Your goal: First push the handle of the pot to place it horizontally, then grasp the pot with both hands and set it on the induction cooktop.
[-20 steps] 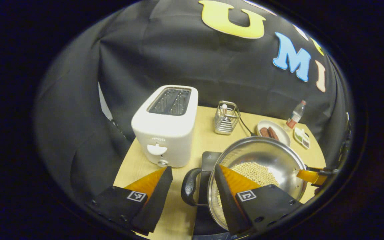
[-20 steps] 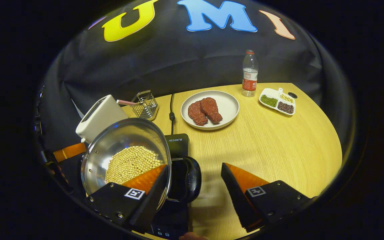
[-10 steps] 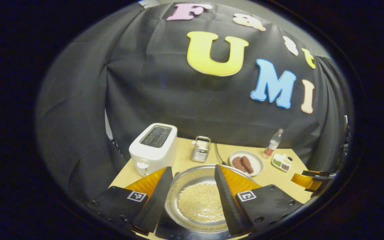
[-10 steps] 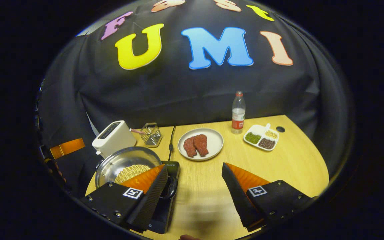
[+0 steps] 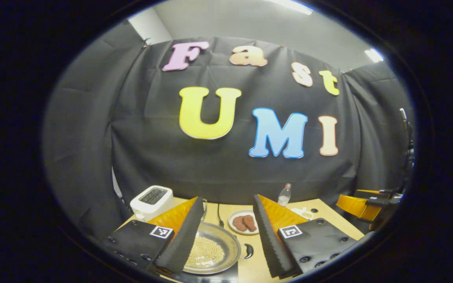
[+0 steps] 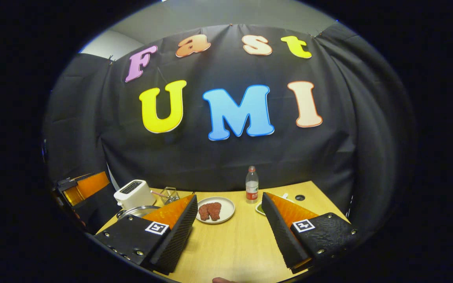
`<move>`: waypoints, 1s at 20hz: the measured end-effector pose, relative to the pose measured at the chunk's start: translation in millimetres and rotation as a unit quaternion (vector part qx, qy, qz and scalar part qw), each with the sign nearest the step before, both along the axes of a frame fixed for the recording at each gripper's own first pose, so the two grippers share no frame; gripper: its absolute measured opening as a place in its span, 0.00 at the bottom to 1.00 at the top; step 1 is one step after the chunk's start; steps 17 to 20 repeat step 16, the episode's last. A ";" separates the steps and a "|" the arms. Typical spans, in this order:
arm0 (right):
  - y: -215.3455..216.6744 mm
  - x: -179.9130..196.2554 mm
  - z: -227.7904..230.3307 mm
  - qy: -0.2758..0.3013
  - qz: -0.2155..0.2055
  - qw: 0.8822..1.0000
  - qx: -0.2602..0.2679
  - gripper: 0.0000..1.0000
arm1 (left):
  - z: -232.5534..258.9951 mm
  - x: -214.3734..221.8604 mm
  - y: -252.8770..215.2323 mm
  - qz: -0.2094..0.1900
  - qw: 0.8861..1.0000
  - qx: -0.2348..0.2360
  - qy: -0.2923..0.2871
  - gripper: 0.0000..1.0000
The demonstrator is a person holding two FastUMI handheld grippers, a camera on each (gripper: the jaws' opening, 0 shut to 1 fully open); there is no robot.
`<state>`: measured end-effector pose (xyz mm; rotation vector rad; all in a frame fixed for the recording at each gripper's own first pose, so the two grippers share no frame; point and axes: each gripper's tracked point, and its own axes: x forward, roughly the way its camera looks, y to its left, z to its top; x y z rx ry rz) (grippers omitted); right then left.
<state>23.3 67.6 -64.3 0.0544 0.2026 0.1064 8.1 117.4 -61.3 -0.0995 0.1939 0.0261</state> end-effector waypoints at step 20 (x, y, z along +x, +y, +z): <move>-75.1 -33.8 60.1 -0.072 0.021 0.997 -0.008 0.98 | 72.4 -39.7 -95.9 0.025 0.998 0.023 -0.052 1.00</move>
